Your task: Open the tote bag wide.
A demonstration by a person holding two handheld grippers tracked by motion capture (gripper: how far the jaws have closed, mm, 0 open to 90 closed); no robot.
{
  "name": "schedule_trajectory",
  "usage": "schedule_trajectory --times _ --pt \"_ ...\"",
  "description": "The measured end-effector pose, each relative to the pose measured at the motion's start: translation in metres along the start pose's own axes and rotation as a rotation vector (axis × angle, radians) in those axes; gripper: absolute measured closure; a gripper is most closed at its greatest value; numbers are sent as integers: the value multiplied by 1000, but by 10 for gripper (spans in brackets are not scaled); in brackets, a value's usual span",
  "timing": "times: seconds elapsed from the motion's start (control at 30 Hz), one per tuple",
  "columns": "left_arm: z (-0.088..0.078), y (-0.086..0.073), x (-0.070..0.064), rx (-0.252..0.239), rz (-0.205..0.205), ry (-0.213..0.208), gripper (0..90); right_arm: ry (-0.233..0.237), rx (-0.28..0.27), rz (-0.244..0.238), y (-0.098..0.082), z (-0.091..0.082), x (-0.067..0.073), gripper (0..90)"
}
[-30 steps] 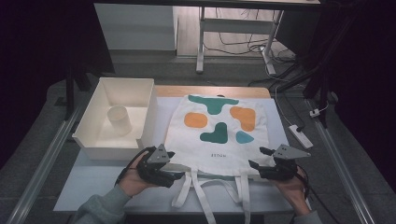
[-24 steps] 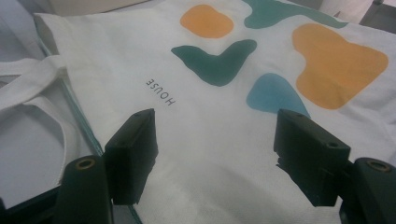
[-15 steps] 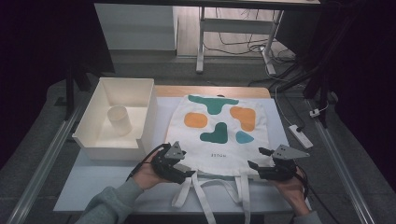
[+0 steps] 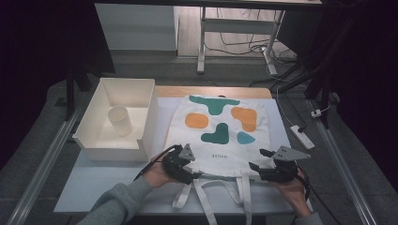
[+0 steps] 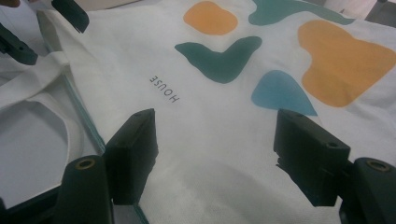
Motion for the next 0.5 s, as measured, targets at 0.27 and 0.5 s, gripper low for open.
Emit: schedule_trajectory --times 0.27,0.5 --pt "7 -7 1 40 0 -21 300 0 1 1 -1 -1 1 305" --pt "14 -13 2 65 -6 -31 437 -1 3 1 -1 -1 1 305"
Point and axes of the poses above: each handheld gripper's, and its own axes: z roughly forward along the jaws, y roughly out of its top, x roughly to its left, the point moved 7 cm from there along z, roughly forward along the jaws, and after that the axes turned 3 degrees about y, right-handed, at the moved point
